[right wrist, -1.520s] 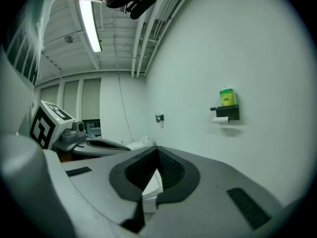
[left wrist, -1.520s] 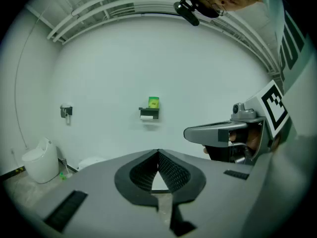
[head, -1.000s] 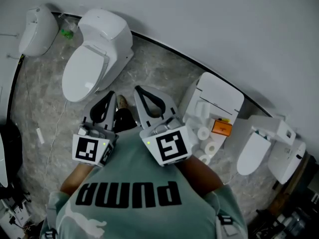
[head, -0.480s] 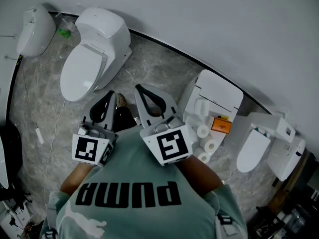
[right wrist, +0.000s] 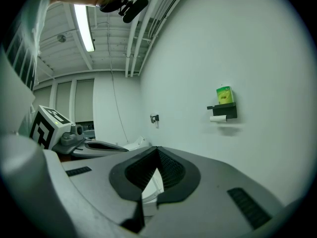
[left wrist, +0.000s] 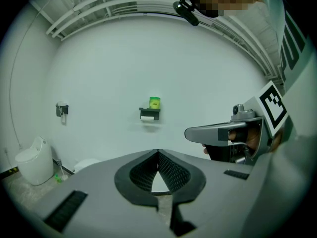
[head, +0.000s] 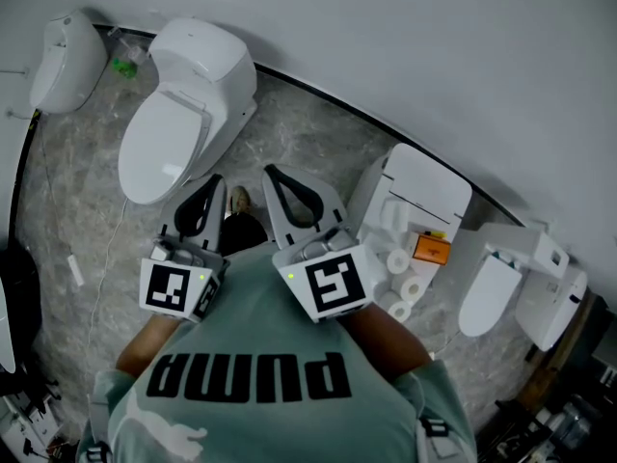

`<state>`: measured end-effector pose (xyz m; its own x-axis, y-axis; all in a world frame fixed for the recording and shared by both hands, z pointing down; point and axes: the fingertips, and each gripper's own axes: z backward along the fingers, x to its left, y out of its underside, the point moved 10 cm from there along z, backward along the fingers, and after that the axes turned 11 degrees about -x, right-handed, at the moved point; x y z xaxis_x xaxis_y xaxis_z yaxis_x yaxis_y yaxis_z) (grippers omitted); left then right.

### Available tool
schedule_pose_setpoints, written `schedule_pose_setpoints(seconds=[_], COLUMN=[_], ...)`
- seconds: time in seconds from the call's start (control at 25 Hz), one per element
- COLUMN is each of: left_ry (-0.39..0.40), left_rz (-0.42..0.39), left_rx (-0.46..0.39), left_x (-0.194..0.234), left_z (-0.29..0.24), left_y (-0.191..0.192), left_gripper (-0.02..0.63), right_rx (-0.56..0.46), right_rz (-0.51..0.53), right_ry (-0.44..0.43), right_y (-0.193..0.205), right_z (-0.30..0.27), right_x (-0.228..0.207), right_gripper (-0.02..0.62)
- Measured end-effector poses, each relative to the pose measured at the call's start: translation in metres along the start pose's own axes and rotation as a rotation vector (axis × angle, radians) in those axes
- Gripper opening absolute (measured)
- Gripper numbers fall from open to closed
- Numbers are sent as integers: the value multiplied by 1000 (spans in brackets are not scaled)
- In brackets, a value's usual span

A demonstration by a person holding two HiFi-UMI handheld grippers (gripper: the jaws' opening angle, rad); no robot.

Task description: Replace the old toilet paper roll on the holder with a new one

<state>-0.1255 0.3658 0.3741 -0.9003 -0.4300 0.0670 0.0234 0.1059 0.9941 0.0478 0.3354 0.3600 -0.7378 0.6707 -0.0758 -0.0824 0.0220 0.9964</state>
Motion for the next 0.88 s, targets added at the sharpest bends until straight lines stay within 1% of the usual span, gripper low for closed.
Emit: schedule_pose_setpoints(seconds=[0.12,0.2,0.28,0.48,0.88], left_ry=[18,35,52,101,210], left_rz=[-1,3,7,29,60], left_rx=[4,-28,-41,-39,-73], left_x=[20,35,50,84,130], left_z=[-8,-15,-21,-36,-56], left_y=[-6,-10,-14,-24,-33], left_gripper=[3,3,3,3,3], right_rx=[-5,-5,-3,4,9], right_rz=[-1,-3,-2,14,59], right_ry=[29,51,70,115,241], right_y=[-3,-5,-7,-16,-23], right_z=[-18,-32,-46,-80,-117], right_x=[2,4,6,12,26], right_gripper=[5,5,5,5,5])
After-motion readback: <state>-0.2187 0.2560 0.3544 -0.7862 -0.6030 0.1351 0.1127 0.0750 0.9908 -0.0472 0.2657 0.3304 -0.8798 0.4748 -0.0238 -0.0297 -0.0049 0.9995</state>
